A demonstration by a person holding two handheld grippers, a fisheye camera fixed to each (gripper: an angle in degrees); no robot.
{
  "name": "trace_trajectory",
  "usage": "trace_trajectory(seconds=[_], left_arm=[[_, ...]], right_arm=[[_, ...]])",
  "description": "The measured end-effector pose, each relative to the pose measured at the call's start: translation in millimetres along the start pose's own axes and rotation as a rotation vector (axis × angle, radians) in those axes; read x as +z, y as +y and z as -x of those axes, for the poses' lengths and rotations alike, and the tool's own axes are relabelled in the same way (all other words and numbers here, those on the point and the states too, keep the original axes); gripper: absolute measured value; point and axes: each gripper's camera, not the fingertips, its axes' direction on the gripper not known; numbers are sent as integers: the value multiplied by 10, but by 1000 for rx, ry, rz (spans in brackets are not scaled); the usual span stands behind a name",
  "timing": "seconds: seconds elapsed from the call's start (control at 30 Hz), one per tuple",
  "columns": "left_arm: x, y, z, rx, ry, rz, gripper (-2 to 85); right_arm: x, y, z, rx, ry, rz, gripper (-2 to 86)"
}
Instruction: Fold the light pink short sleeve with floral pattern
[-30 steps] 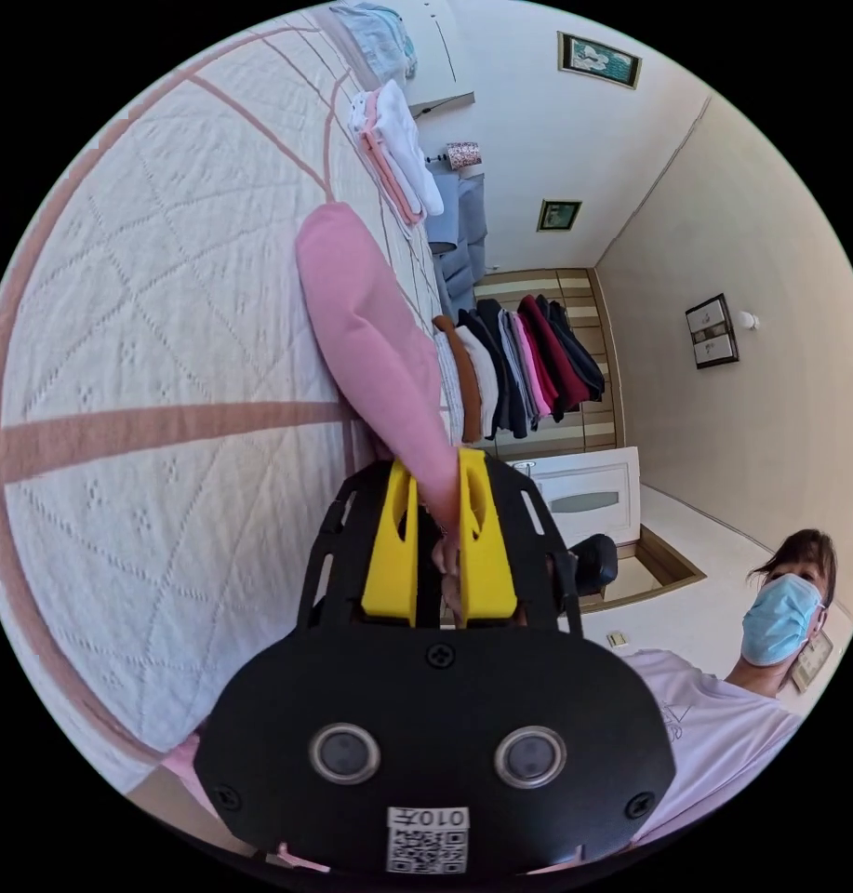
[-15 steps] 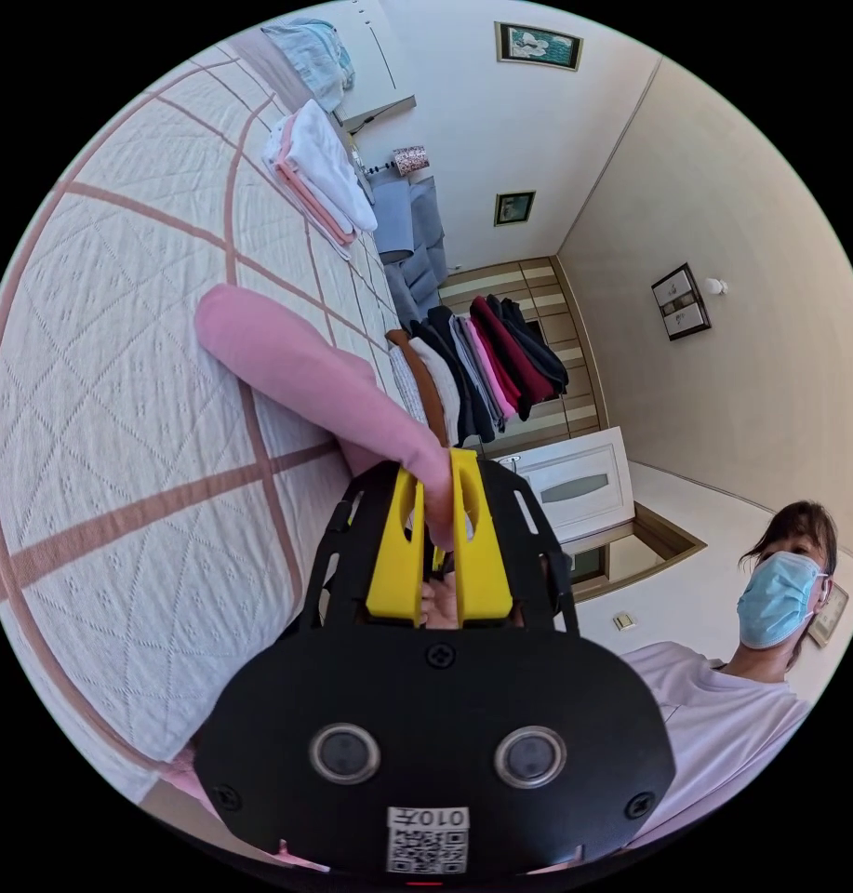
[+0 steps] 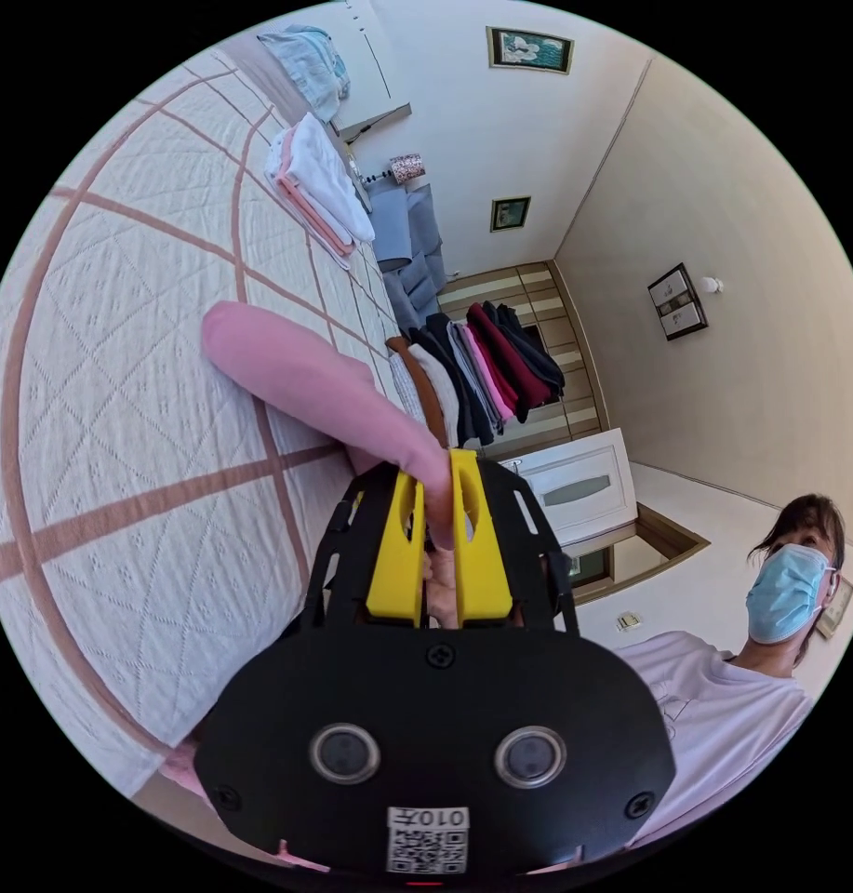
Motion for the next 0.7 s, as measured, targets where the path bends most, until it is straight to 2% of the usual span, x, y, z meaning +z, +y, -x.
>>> trace_trajectory(seconds=[0.1, 0.4, 0.57, 0.7], left_arm=[[1, 44, 25, 11, -28, 11, 78], [-95, -20, -17, 71, -89, 39, 70], [-188, -8, -229, 97, -20, 4, 67], [-284, -177, -604, 197, 15, 7, 66]], right_arm=[[-5, -63, -74, 18, 55, 12, 81], [3, -292, 772, -301, 251, 96, 58], [50, -167, 852, -318, 188, 113, 57], [149, -77, 1259, -409, 179, 146, 56]])
